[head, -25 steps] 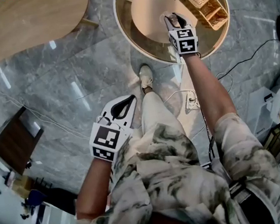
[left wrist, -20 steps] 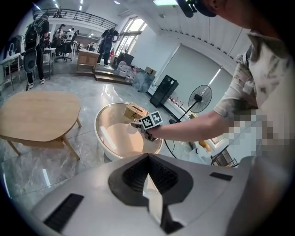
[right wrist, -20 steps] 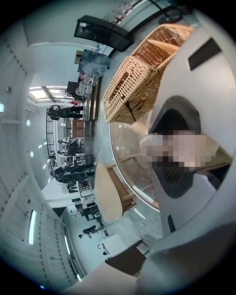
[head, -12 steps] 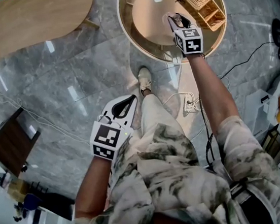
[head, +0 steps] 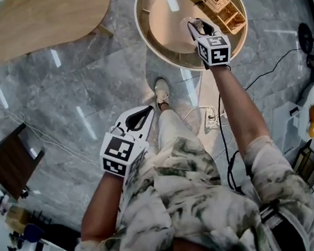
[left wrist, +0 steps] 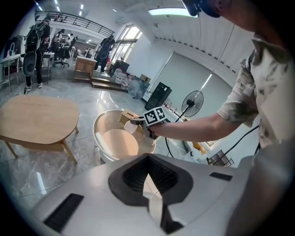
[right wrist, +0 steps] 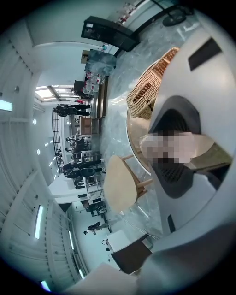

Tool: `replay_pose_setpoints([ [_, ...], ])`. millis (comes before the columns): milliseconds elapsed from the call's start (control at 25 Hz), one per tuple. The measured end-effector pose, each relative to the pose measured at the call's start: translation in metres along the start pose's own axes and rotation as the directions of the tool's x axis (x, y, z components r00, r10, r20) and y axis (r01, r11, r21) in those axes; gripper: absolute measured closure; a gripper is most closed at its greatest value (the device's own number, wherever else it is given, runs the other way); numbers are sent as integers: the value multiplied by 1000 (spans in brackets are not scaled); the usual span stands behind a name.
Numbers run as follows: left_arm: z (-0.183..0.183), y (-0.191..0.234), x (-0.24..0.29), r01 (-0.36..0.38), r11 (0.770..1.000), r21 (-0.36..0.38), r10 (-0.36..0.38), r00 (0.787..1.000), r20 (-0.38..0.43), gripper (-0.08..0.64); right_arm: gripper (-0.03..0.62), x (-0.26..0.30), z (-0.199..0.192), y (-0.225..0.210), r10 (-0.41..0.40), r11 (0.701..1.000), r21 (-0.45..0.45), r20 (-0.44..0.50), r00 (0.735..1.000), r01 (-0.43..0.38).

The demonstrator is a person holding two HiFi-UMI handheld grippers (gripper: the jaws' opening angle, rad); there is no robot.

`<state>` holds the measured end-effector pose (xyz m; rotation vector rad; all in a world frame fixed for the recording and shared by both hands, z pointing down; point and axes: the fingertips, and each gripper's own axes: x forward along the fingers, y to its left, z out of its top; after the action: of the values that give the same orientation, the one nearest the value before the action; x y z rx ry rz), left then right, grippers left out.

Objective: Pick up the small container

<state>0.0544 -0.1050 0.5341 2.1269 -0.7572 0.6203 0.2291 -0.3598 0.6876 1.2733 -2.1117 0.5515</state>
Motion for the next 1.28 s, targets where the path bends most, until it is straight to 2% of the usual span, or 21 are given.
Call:
replay_pose_setpoints([
  [560, -21, -44, -61, 64, 997, 53, -66, 997, 32, 538, 439, -104, 46, 67, 44, 998, -55, 34, 998, -42],
  [1280, -52, -73, -128, 80, 994, 81, -86, 993, 76, 538, 439, -219, 78, 160, 122, 989, -90, 82, 989, -115],
])
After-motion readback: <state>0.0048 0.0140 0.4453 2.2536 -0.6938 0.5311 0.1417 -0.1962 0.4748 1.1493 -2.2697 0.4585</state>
